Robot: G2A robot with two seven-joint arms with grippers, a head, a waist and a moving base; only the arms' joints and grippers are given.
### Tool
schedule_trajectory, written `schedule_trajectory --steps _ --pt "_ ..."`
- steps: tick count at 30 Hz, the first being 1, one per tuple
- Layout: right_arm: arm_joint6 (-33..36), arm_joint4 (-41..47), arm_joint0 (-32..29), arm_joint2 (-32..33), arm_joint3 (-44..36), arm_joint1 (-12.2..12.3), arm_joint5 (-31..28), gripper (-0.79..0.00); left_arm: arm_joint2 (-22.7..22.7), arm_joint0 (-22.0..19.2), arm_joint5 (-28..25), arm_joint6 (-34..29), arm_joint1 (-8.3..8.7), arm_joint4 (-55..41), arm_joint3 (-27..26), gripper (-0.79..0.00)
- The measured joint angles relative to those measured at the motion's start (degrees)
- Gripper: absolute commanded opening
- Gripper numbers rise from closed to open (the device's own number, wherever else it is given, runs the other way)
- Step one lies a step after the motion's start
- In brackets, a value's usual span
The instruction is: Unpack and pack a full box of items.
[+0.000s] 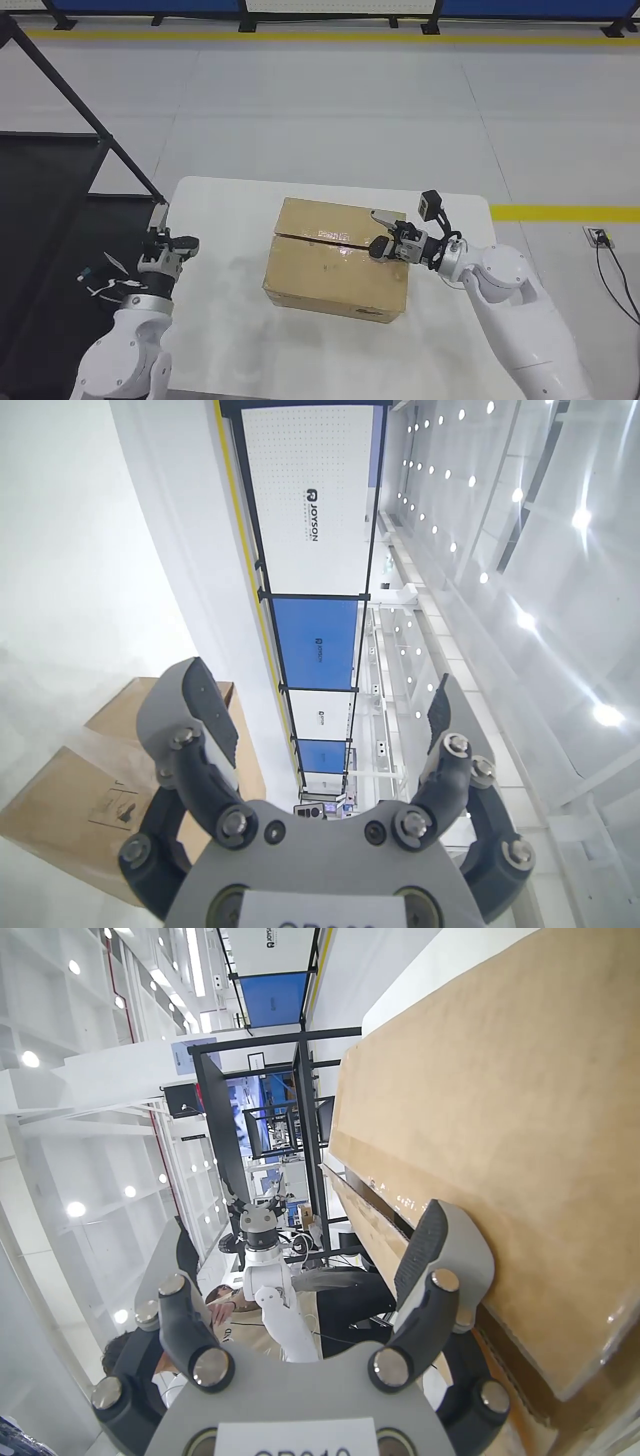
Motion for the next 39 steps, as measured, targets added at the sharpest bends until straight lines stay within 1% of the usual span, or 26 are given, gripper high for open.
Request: schedule_trajectory --steps 4,7,10,13,16,19,22,27,30,34,39 --pt "0.0 0.0 0.0 0.0 0.0 0.0 0.0 0.0 0.9 -0.3 0.0 0.6 -0.02 0.1 0.1 0.0" --pt "0.0 0.0 0.0 0.0 0.0 0.0 0.0 0.0 0.9 0.6 0.0 -0.7 -0.01 -0.2 1.1 0.0" --pt "-1.3 0.6 -0.8 0.0 -0.9 0.0 -0.3 0.0 1.3 2.3 0.8 -1.7 -0.09 -1.4 3.4 0.0" --pt "-1.8 0.5 -0.9 -0.1 -1.4 0.0 -0.4 0.0 2.8 3.5 1.3 -3.3 -0.14 -0.8 6.2 0.0" --pt "-2.3 0.5 -0.8 -0.2 -1.6 0.0 -1.2 0.0 4.3 3.5 1.4 -4.5 -0.24 -0.6 9.6 0.0" --pt "-2.5 0.5 -1.1 -0.2 -2.0 0.1 -2.1 0.0 5.8 2.5 1.9 -5.7 -0.37 -0.7 13.3 0.0" --pt "-2.7 0.0 -1.3 -0.2 -2.5 0.2 -2.4 0.0 7.6 0.8 2.9 -7.1 -0.53 -0.8 17.2 0.0" --pt "-3.7 -0.8 -1.5 -0.7 -2.9 0.2 -2.9 0.0 11.4 -4.0 3.1 -8.2 -1.11 -0.9 24.5 0.0" --pt "-4.2 -1.0 -1.5 -1.0 -2.9 0.2 -3.0 0.0 13.3 -7.3 2.1 -6.2 -1.84 -3.3 28.3 0.0" --pt "-4.5 -1.3 -1.7 -1.1 -3.2 0.2 -3.2 0.0 15.2 -11.3 1.3 -1.1 -3.05 -7.9 31.9 0.0" --pt "-4.9 -1.5 -2.1 -1.0 -3.6 0.3 -3.4 0.0 16.8 -15.0 -0.8 -0.2 -3.91 -10.7 35.5 0.0"
